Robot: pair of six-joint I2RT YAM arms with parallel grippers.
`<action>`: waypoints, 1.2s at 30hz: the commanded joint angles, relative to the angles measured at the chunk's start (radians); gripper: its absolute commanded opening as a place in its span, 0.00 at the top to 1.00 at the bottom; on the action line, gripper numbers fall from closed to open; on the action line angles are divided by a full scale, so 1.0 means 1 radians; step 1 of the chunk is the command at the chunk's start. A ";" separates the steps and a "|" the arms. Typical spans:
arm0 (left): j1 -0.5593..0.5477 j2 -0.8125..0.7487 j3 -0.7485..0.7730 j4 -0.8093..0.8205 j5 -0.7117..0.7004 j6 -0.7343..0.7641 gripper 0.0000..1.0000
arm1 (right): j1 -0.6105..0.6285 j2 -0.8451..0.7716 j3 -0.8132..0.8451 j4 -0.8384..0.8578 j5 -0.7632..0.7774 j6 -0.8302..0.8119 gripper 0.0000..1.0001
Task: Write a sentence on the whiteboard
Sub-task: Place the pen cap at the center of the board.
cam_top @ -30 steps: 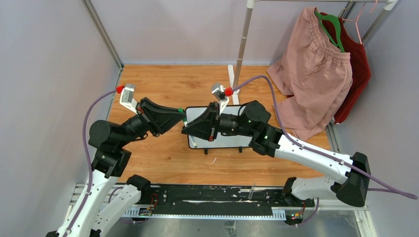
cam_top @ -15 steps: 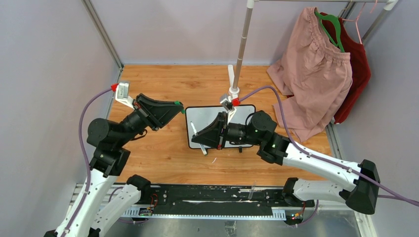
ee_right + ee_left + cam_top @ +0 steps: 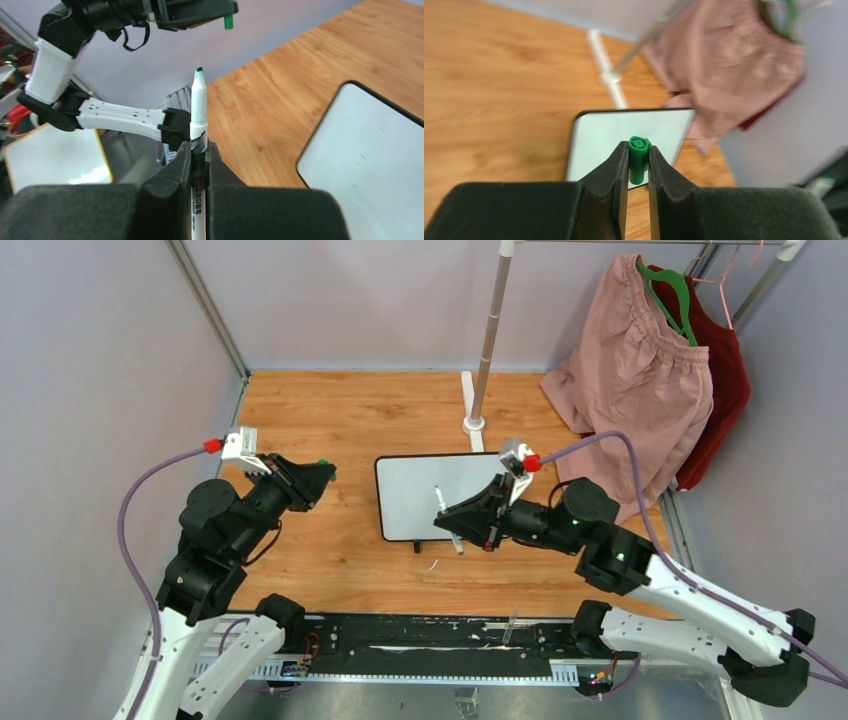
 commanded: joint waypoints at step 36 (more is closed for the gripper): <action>0.058 0.712 -0.203 -0.229 -0.326 0.137 1.00 | 0.006 -0.382 -0.160 -0.501 0.359 -0.066 1.00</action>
